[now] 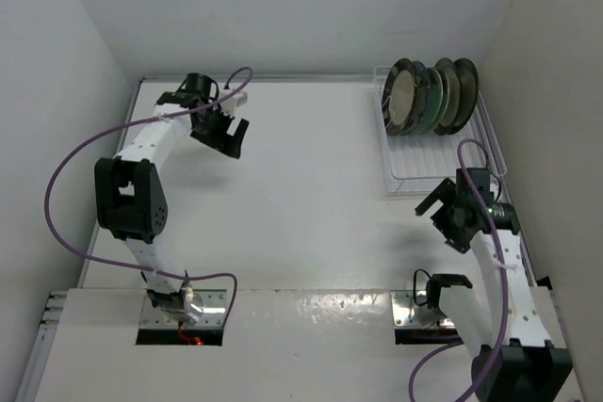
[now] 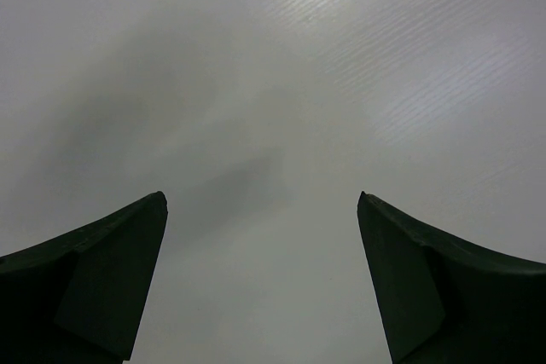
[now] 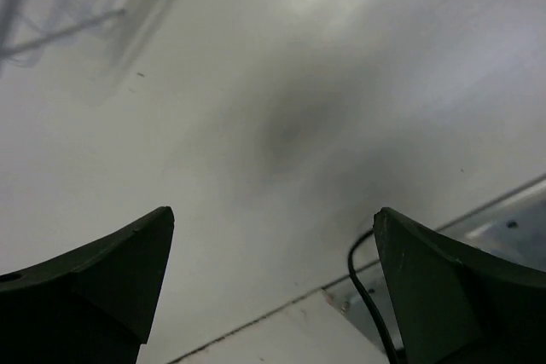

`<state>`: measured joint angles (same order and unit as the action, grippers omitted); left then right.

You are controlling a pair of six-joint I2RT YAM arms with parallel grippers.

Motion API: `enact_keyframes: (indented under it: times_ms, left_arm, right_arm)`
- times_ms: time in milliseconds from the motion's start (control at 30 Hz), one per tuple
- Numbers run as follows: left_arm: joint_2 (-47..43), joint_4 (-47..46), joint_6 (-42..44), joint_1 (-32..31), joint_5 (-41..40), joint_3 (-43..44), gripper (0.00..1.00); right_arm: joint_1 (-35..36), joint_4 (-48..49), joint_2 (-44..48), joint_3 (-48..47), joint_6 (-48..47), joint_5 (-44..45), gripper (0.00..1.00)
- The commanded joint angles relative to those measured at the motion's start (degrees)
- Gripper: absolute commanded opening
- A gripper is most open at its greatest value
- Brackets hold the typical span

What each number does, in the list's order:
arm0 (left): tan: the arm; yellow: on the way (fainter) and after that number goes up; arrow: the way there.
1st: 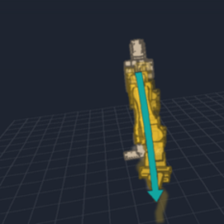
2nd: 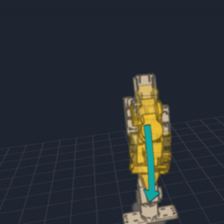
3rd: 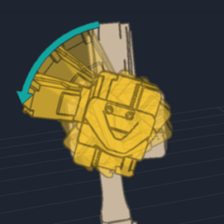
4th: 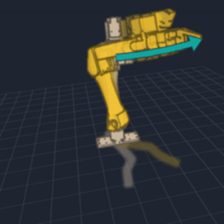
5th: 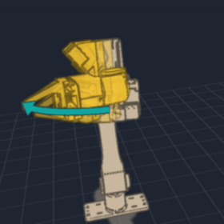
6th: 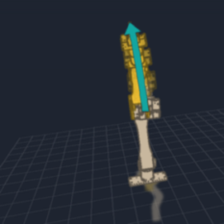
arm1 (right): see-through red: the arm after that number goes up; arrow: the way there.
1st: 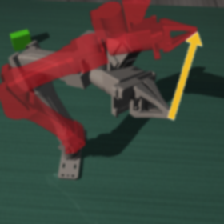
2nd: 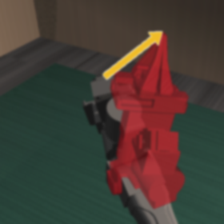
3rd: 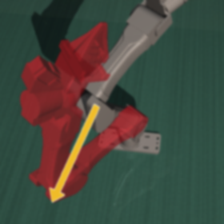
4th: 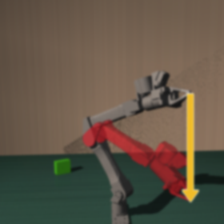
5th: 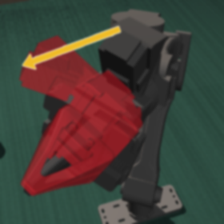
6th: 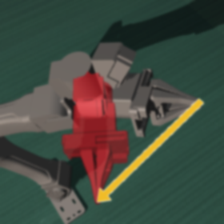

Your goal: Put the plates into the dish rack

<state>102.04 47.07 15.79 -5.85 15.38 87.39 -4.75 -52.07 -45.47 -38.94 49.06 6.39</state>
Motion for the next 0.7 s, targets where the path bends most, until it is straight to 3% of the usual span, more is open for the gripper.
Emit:
enact_keyframes:
  times_ms: [0, 100, 400, 500, 667]
  left_arm:
    - [1.1, -1.1, -0.9, -1.1, 1.9, -2.5, 0.99]
    - [-0.5, -1.9, -1.5, -1.7, -1.7, -5.3, 0.99]
    - [-10.1, -4.4, 3.0, -1.6, -14.0, -20.4, 0.99]
    - [-14.3, -5.7, 5.6, 0.0, -14.1, -26.1, 0.99]
    - [-17.9, -5.7, 6.8, 1.1, -14.1, -28.2, 0.99]
  right_arm:
    - [-0.1, -12.2, -4.3, -1.5, 3.0, 1.1, 1.0]
    - [-0.2, -13.8, -5.8, -1.8, 0.1, -0.5, 1.0]
    - [-0.2, -2.5, 0.6, 5.4, -0.3, -5.4, 1.0]
    - [-0.2, -2.6, 0.5, 6.4, -2.5, -6.0, 1.0]
    - [-0.1, -1.5, 0.8, 7.5, -3.8, -6.1, 1.0]
